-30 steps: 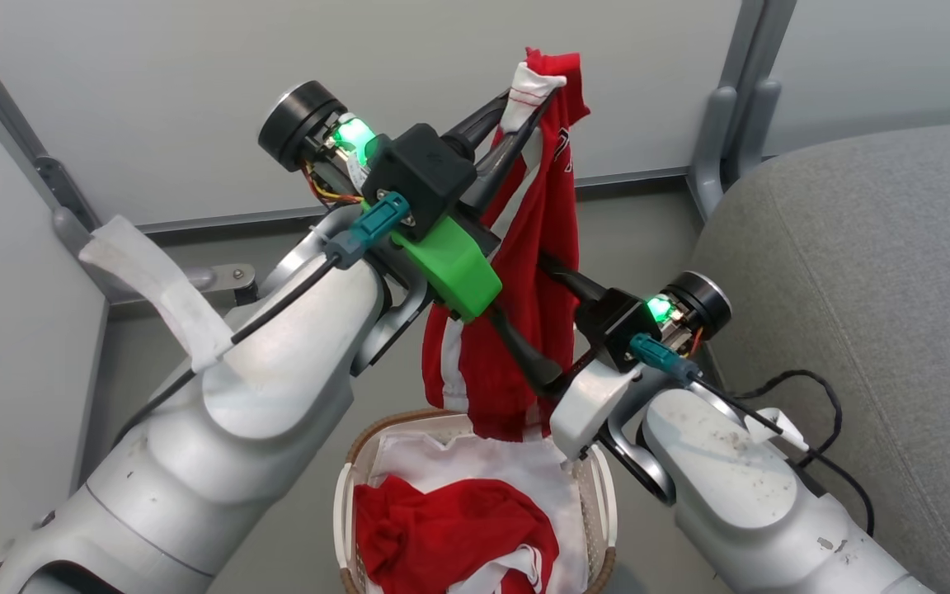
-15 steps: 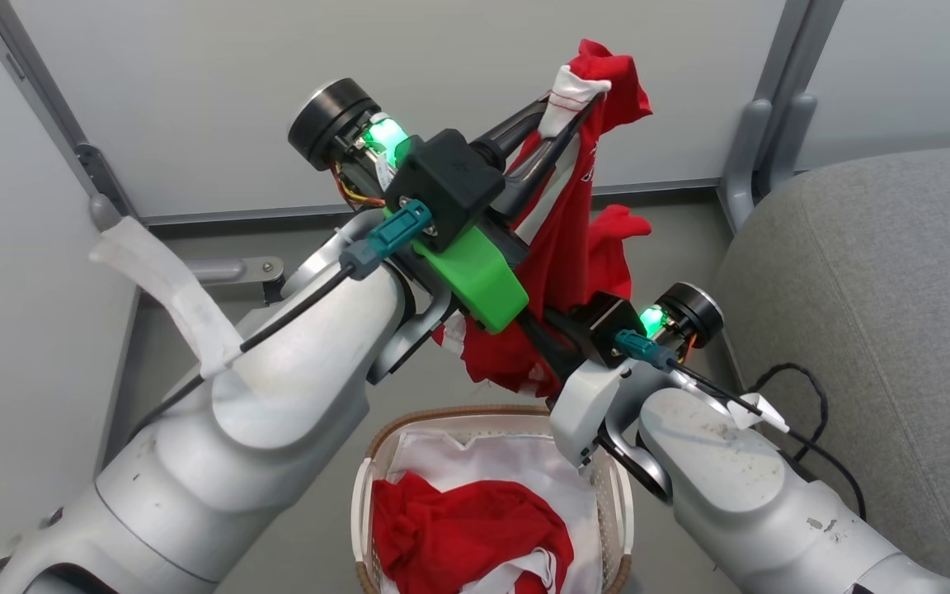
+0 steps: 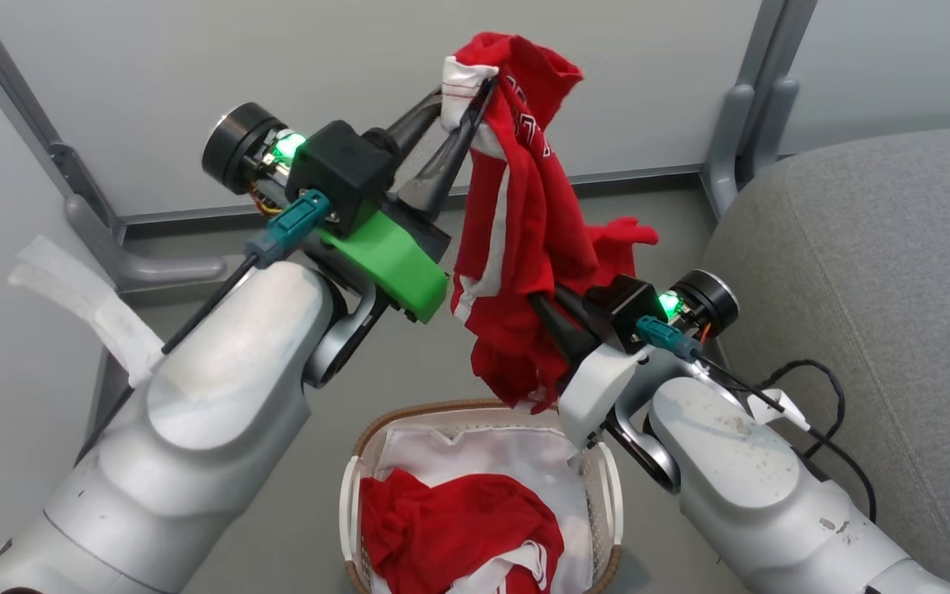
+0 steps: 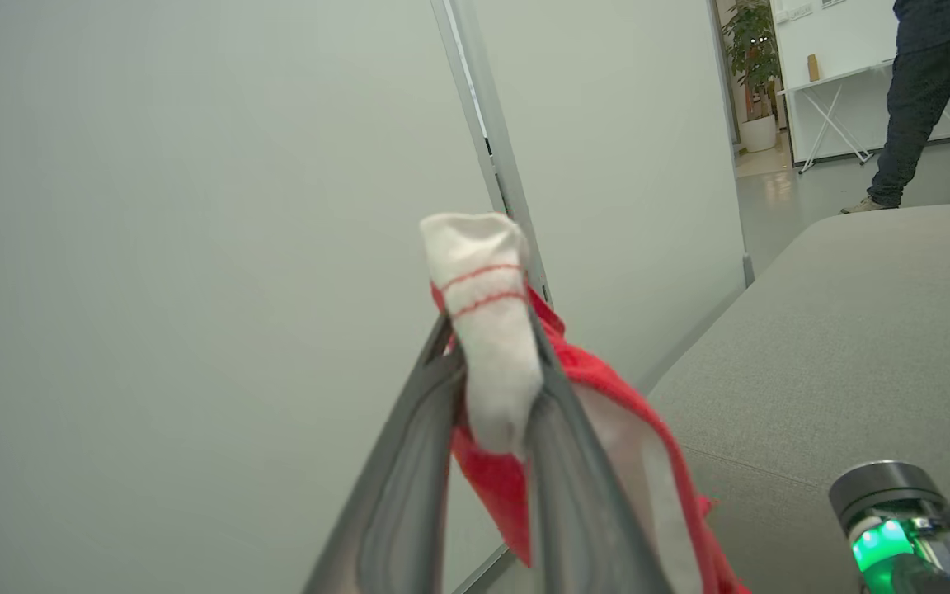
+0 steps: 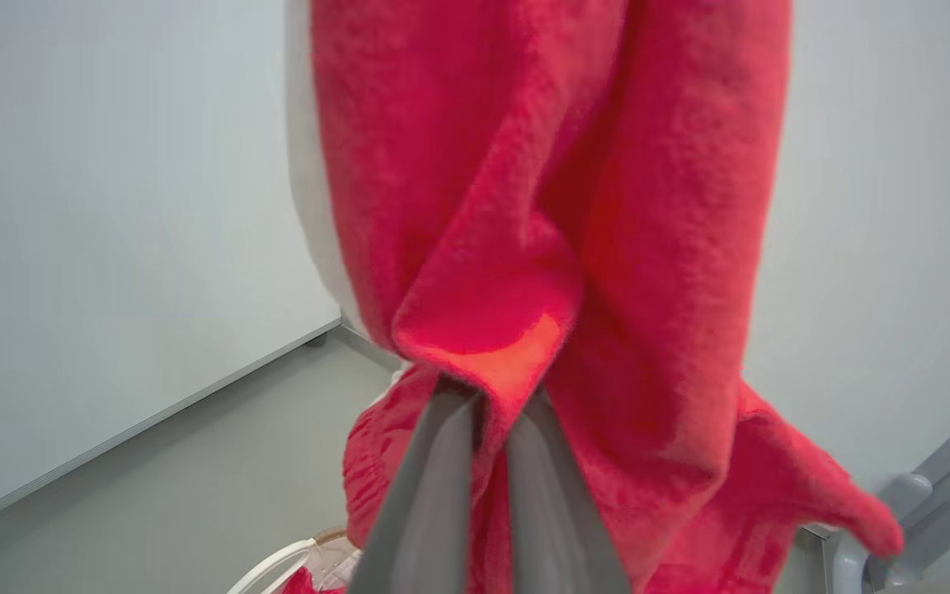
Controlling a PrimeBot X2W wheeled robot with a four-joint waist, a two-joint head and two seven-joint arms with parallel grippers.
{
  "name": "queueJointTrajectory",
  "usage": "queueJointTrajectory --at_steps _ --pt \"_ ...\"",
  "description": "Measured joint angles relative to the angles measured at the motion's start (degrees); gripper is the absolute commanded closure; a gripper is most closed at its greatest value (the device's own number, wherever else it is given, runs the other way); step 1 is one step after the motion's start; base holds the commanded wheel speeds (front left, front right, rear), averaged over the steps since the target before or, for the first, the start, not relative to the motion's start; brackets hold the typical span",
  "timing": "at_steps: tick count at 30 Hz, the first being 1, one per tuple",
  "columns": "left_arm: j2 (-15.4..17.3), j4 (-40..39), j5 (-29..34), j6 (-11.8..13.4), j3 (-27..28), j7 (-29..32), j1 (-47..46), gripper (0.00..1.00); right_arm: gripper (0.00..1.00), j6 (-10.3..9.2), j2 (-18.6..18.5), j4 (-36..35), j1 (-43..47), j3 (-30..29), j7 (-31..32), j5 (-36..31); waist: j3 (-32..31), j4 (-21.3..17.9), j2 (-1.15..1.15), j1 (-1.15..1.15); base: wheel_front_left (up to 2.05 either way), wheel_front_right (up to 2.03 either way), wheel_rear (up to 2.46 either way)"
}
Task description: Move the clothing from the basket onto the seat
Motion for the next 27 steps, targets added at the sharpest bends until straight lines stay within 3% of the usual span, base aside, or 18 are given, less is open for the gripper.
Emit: queueJointTrajectory --at_steps 15,27 --pt "3.72 4.39 -4.22 2.56 3.01 -3.56 12.76 0.0 1.0 0.01 0.0 -5.38 2.08 -8.56 0.0 -4.71 2.66 -2.07 0.0 0.0 0.0 0.0 0.0" --pt "1.55 4.56 -4.22 1.58 1.0 -4.63 20.19 0.0 1.0 0.01 -1.11 -7.84 5.65 -15.67 0.0 -8.39 4.05 -3.91 0.0 0.0 0.0 0.0 0.0"
